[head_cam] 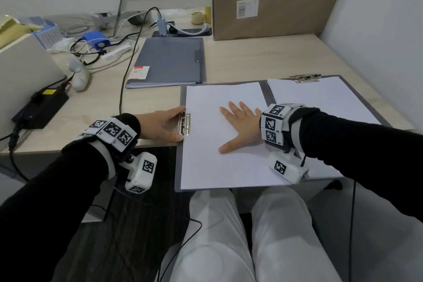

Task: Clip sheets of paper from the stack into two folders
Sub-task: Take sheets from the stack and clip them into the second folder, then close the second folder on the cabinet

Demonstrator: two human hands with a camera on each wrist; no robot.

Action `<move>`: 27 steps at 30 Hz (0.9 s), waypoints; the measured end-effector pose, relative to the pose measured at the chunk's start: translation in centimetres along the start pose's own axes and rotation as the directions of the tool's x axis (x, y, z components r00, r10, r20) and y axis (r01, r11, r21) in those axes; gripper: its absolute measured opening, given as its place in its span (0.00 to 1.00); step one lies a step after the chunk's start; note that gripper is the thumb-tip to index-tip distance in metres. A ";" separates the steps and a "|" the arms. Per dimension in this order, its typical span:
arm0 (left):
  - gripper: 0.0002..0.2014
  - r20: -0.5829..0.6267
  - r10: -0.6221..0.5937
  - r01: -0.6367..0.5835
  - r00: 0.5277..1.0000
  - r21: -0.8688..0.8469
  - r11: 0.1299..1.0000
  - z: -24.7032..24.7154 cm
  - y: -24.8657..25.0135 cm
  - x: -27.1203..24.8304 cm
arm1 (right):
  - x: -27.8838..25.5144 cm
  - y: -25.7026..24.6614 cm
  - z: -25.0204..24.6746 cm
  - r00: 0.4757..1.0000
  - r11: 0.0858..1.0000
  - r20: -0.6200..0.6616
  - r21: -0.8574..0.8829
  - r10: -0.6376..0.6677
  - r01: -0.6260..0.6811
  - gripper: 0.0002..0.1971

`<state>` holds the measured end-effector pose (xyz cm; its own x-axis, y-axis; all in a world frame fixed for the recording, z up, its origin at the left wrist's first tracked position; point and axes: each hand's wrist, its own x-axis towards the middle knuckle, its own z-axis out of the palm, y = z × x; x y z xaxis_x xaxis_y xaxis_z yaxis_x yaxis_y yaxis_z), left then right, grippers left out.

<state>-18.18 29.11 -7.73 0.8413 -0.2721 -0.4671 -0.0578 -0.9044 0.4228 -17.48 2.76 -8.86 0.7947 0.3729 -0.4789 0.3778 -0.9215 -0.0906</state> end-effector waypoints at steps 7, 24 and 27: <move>0.46 -0.183 -0.085 0.043 0.979 -0.221 0.974 0.9 2.0 -1.1 | -0.5 -0.4 -0.7 1.000 0.999 -0.018 0.046 0.011 -0.010 0.56; 0.07 -0.133 -0.434 0.115 0.891 -0.859 0.500 7.2 7.8 -8.2 | -14.2 12.5 3.1 0.847 0.833 -0.362 0.531 0.388 -0.155 0.21; 0.11 -0.262 -0.417 -0.072 0.870 -0.905 0.419 7.3 9.6 -8.9 | -16.6 15.5 5.0 0.779 0.775 -0.318 0.548 0.540 -0.314 0.29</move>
<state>-30.12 20.49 -5.19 0.8971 0.2267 -0.3791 0.4018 -0.0621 0.9136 -27.18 -18.25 -6.63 0.9744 -0.1726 -0.1441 -0.2168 -0.8910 -0.3989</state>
